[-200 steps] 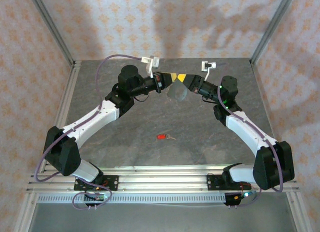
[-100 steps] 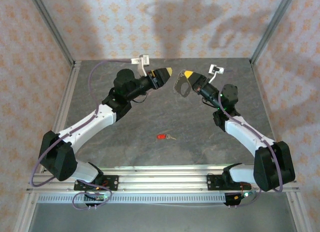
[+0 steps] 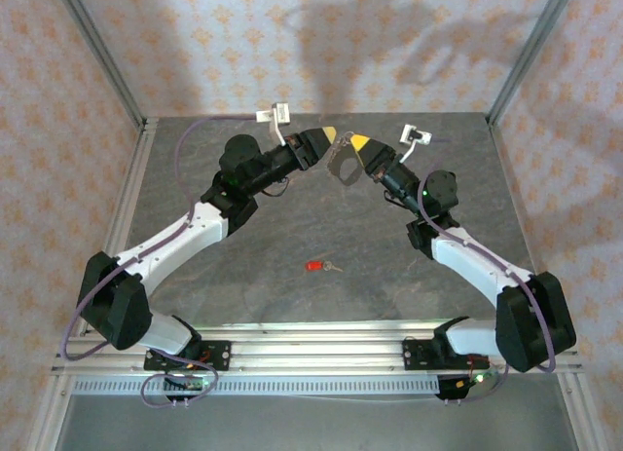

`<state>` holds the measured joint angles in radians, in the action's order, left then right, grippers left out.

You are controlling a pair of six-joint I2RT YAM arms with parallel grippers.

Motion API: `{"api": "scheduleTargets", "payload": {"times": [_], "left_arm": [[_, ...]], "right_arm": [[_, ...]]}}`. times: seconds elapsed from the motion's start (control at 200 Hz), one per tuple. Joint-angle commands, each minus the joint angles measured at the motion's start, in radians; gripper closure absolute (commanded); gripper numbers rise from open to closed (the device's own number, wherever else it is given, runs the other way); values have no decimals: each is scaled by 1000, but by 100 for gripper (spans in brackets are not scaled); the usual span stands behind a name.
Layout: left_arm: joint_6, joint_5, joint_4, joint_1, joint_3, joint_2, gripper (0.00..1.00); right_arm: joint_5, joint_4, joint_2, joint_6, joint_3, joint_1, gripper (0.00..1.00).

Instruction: Put the keys on the keyring

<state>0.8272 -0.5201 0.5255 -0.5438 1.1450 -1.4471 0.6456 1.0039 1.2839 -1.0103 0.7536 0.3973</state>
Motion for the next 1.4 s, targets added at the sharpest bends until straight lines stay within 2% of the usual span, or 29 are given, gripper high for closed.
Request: {"api": "scheduleTargets", "payload": {"times": [0.0,0.565,1.396], "left_arm": [[12,-43,76,-9,-4,-7,58],[-6,-90,56,-40,44,-50,60],[-68,-72,-9,-63,93,-71,63]], "right_arm": [[-8,75,1,1,21,10,100],[1,65,8,1,36,14,100],[26,38,20,4,43,15,100]]}}
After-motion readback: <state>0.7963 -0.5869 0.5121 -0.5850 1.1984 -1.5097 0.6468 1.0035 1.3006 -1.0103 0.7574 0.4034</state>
